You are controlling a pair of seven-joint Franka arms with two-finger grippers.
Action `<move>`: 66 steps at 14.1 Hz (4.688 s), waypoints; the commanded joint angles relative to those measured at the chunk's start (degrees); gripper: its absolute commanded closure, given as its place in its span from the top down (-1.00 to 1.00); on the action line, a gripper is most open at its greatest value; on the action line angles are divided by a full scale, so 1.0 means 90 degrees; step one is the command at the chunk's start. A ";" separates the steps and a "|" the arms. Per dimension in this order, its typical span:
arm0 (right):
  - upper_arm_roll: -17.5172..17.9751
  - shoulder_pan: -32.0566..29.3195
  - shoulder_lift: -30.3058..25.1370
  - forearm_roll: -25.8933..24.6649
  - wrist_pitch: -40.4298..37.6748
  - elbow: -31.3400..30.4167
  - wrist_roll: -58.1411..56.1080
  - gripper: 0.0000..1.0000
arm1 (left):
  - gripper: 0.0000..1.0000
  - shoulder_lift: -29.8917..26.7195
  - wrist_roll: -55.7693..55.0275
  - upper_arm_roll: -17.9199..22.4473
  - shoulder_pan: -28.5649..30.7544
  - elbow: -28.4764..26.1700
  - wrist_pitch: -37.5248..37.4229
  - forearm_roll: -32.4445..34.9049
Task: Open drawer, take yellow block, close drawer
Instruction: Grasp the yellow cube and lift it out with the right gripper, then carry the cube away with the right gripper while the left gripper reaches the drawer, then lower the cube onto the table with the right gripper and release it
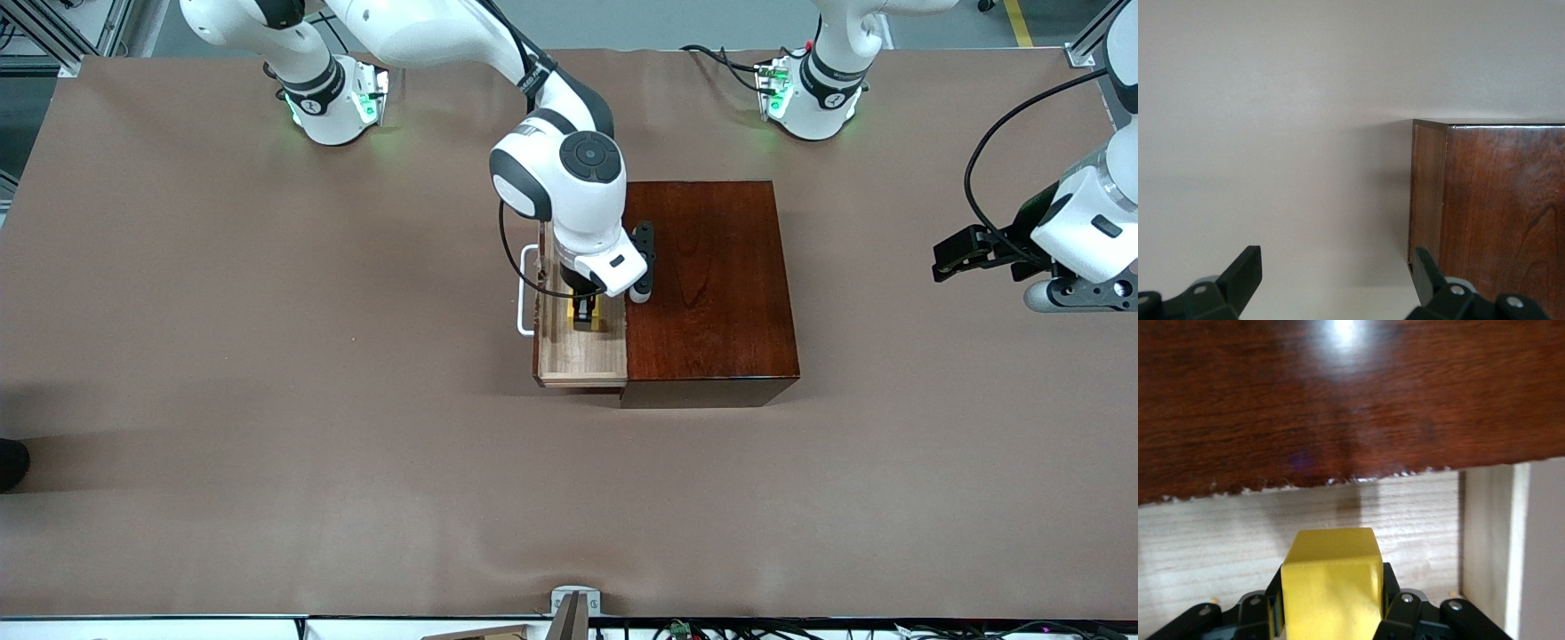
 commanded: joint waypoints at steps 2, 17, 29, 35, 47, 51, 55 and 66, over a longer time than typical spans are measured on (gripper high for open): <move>-0.0027 -0.0069 -0.0042 0.0364 -0.0239 0.0265 -0.0020 -1.00 | 1.00 -0.0044 0.0090 0.0005 -0.0005 -0.0050 0.0063 0.0118; -0.0008 -0.2391 -0.1349 0.2415 -0.1429 0.0158 -0.0010 -1.00 | 1.00 -0.0024 0.0139 -0.0005 -0.0005 -0.0050 0.0111 0.0050; -0.0115 -0.4209 -0.3126 0.2377 -0.1479 -0.1950 0.1151 -1.00 | 1.00 0.0239 -0.0047 -0.2122 -0.0512 0.0067 0.0335 0.0079; -0.0184 -0.4725 -0.3440 0.1460 -0.1479 -0.2575 0.1835 -1.00 | 1.00 0.0531 -0.0086 -0.2270 -0.1762 0.0058 0.0941 0.0321; -0.0184 -0.5205 -0.3100 0.0784 0.0793 -0.4616 0.3916 -1.00 | 1.00 0.3040 0.2362 -0.2231 -0.3501 0.1171 0.3205 0.0908; -0.0184 -0.5547 -0.2397 0.0784 0.1488 -0.4608 0.3926 -1.00 | 1.00 0.3598 0.3760 -0.2212 -0.3540 0.1317 0.3597 0.0928; -0.0174 -0.5674 -0.1849 0.0784 0.2191 -0.4579 0.3936 -1.00 | 1.00 0.3843 0.4651 -0.2095 -0.3638 0.1317 0.3900 0.1094; -0.0184 -0.5694 -0.0843 0.0736 0.2300 -0.3856 0.3906 -1.00 | 1.00 0.3853 0.4719 -0.1997 -0.3560 0.1269 0.3258 0.1377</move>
